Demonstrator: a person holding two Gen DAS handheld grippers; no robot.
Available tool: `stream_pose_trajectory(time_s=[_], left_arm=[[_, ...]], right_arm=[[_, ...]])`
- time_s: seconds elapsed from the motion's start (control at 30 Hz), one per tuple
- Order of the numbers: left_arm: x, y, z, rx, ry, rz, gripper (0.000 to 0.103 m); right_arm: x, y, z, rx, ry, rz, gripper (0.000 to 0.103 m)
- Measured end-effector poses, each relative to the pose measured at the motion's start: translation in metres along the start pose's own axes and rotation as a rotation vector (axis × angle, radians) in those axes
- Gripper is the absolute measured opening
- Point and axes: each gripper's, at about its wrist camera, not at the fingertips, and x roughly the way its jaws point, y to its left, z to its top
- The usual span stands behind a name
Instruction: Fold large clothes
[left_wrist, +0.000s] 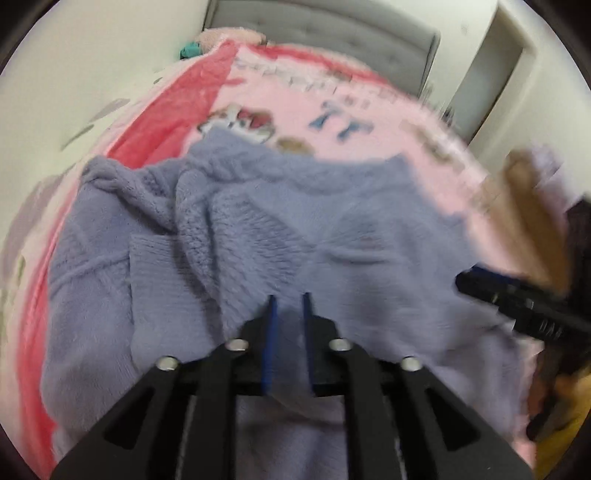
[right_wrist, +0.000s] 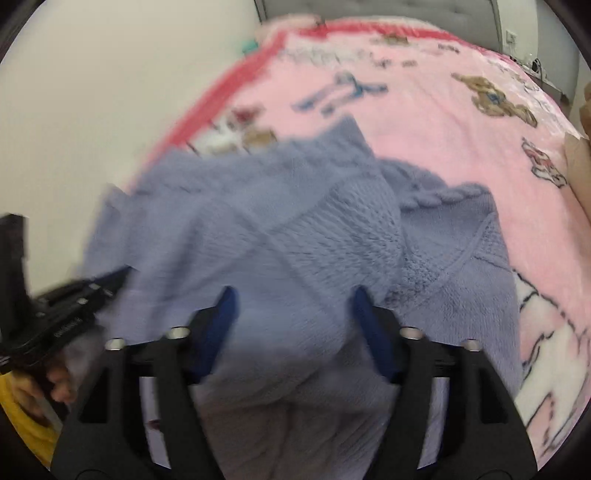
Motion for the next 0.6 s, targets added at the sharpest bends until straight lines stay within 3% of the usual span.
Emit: stream_pose_trajectory(time_s=[0.03, 0.13, 0.23, 0.47, 0.6], left_arm=[[-0.008, -0.003, -0.004, -0.013, -0.022, -0.039, 0.029], [-0.012, -0.02, -0.016, 0.043, 0.001, -0.067, 0.03], [-0.002, -0.034, -0.032, 0.118, 0.038, -0.004, 0.03], [0.004, -0.029, -0.051, 0.13, 0.038, 0.041, 0.03], [0.009, -0.03, -0.057, 0.211, 0.042, 0.064, 0.03]], right_arm=[[-0.013, 0.004, -0.005, -0.013, -0.048, 0.031, 0.071], [-0.031, 0.02, -0.019, -0.061, -0.093, 0.063, 0.07], [-0.024, 0.04, -0.038, -0.133, -0.054, 0.015, 0.068], [0.008, 0.05, -0.067, -0.241, 0.085, -0.08, 0.063], [0.021, 0.036, -0.072, -0.192, 0.146, -0.082, 0.067]])
